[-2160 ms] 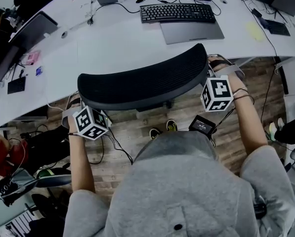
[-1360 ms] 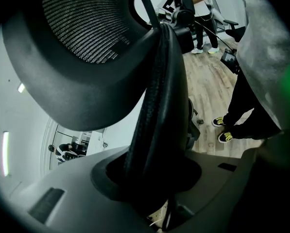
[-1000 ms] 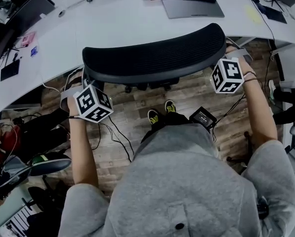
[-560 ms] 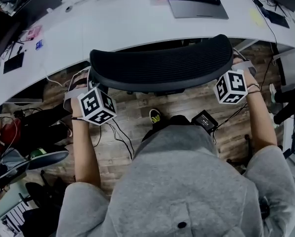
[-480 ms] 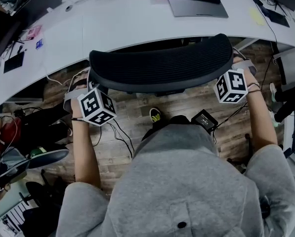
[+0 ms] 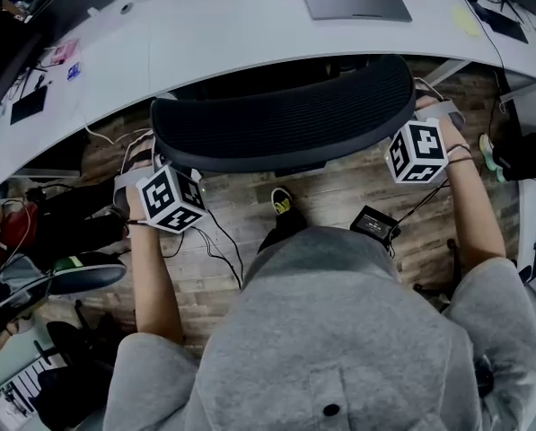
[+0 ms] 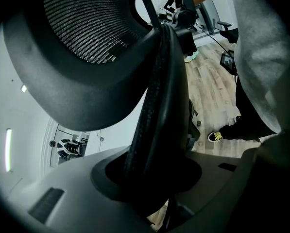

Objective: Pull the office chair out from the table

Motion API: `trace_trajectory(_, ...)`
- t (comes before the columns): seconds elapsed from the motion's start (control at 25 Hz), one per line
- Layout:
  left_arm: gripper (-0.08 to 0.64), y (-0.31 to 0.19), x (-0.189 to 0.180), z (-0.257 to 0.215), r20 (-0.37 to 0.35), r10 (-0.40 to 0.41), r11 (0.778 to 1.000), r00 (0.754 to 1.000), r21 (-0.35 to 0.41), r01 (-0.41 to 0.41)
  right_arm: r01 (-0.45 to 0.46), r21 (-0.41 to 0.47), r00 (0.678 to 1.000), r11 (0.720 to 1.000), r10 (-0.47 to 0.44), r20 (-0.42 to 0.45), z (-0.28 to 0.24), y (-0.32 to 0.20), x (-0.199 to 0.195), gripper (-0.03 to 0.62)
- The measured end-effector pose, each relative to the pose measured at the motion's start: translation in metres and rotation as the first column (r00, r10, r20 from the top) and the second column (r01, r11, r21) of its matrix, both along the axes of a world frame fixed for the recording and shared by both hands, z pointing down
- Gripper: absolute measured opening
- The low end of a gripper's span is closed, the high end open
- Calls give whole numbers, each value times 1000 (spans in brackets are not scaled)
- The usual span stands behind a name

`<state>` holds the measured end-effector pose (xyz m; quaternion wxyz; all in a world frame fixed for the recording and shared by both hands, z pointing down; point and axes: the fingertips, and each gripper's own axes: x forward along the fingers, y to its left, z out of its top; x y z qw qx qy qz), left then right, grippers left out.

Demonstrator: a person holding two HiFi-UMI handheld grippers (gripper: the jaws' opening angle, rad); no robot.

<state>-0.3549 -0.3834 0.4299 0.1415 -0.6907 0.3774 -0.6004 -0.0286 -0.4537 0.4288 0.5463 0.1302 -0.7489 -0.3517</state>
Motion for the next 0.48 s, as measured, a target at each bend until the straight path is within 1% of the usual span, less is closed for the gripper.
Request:
trace_trajectory(0.2, 153, 22, 13, -1, -11, -11, 1000, 1000, -13, 11, 16, -3, 1000, 1000, -16, -4, -1, 15, 8, 104)
trace_trajectory(0.48, 153, 61, 29, -1, -4, -34, 999, 999, -3, 34, 32, 3, 999, 999, -32, 1, -1, 48, 25, 104)
